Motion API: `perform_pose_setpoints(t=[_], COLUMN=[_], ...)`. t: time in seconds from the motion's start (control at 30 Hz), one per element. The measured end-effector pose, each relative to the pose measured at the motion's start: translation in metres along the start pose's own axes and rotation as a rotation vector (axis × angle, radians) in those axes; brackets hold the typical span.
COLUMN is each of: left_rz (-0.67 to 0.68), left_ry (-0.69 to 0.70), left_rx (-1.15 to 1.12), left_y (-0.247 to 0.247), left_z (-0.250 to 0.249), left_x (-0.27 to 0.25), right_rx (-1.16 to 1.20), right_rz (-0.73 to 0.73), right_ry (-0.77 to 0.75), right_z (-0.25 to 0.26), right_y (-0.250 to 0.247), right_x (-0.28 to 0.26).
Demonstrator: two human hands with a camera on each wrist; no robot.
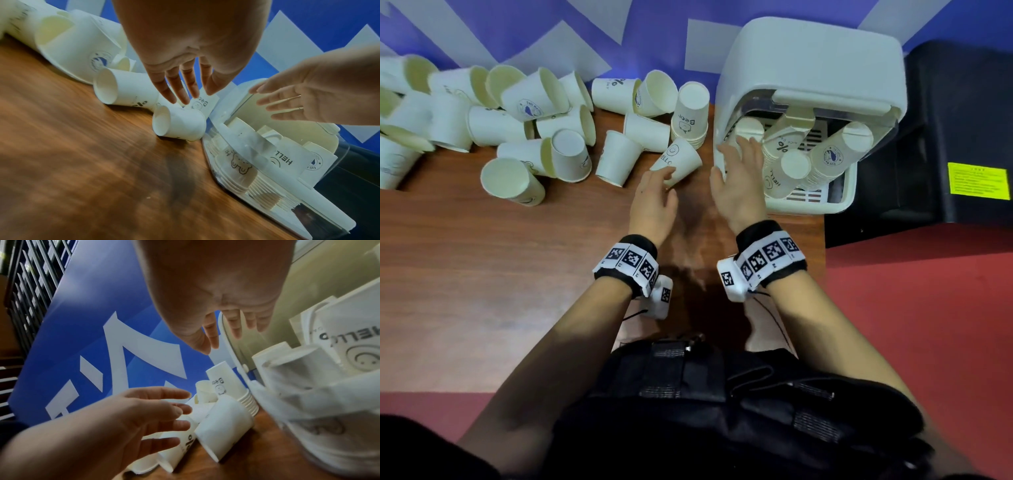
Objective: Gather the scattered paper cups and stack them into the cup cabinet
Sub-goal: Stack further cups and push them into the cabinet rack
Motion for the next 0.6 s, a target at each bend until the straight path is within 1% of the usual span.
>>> perform_pose_setpoints(t=[0.07, 0.1, 0.23, 0.33, 0.4, 0.47, 0.53, 0.6], left_rz=[-0.020, -0.036, -0.129, -0.159, -0.156, -0.142, -0.101, -0.043], left_ry=[-0.025, -0.038, -0.052, -0.079, -0.079, -0.049, -0.019, -0.029], left_rx=[0.035, 0.058, 0.123, 0.156, 0.175, 0.213, 0.244, 0.257], left_y=[-0.013, -0.020, -0.050, -0.065, -0.070, -0.073, -0.069, -0.062], left_z=[0.009, 0.013, 0.027, 0.038, 0.044, 0.048, 0.050, 0.053], left_x=[-0.003, -0.003, -0.001, 0.006, 0.014, 0.025, 0.036, 0.045], right_rx=[0.058, 0.072, 0.079, 0.078, 0.084, 0.089, 0.087, 0.053], right_rz=[-0.008, 0.014, 0.174, 0.234, 0.224, 0.214, 0.229, 0.263], right_ry=[-0.026, -0.015, 0.078, 0.202, 0.286, 0.341, 0.368, 0.396], right_z=[0.014, 0.019, 0.025, 0.019, 0.014, 0.009, 0.007, 0.004], right_y=[0.011, 0.018, 0.058, 0.081, 0.087, 0.091, 0.096, 0.102], right_x=[-0.008, -0.011, -0.017, -0.017, -0.014, -0.009, -0.001, 0.007])
Point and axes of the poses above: each hand's wrist, its own x-axis towards the middle knuckle, its own y-axis out of the palm, z = x × y, the point moved 8 cm from there along x, towards the middle knuckle, and after that the axes turned 2 degrees about -z, right-handed, at the moved point
